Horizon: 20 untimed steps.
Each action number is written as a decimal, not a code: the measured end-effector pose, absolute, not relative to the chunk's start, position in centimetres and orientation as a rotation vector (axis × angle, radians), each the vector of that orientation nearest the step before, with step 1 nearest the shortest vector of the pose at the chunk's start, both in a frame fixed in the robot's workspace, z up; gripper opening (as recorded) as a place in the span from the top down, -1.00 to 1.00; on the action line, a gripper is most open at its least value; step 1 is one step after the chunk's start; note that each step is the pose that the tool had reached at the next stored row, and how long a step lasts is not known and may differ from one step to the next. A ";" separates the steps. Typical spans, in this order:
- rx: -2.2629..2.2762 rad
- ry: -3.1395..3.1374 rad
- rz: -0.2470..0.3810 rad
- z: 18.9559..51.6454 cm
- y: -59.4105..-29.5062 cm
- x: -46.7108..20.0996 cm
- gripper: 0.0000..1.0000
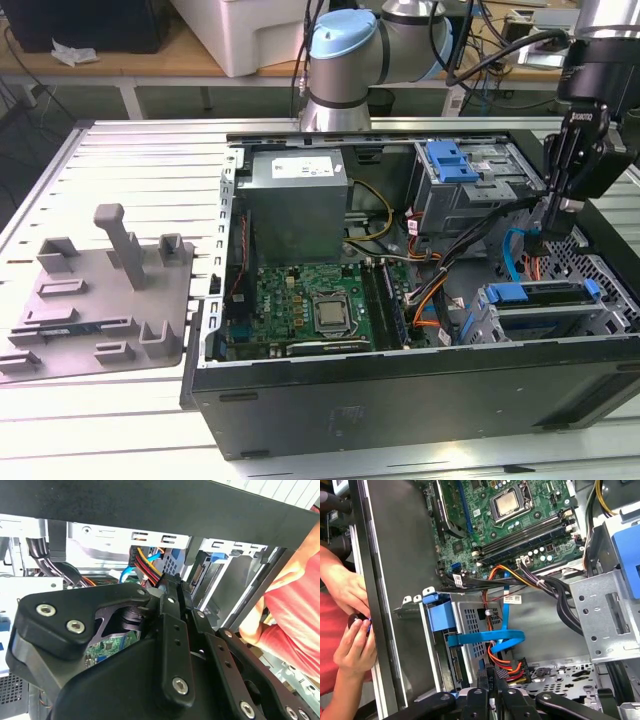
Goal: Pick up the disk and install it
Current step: 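Insert the first disk wire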
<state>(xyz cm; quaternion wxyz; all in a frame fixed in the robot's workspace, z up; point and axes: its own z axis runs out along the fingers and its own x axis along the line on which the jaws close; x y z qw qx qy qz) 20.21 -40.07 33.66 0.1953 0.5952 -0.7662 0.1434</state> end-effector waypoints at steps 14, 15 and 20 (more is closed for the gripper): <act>1.673 -2.154 0.413 33.6 -40.1 20.2 0.53; 1.673 -2.155 0.413 33.6 -40.1 20.2 0.40; 1.676 -2.160 0.424 33.6 -40.0 20.2 0.40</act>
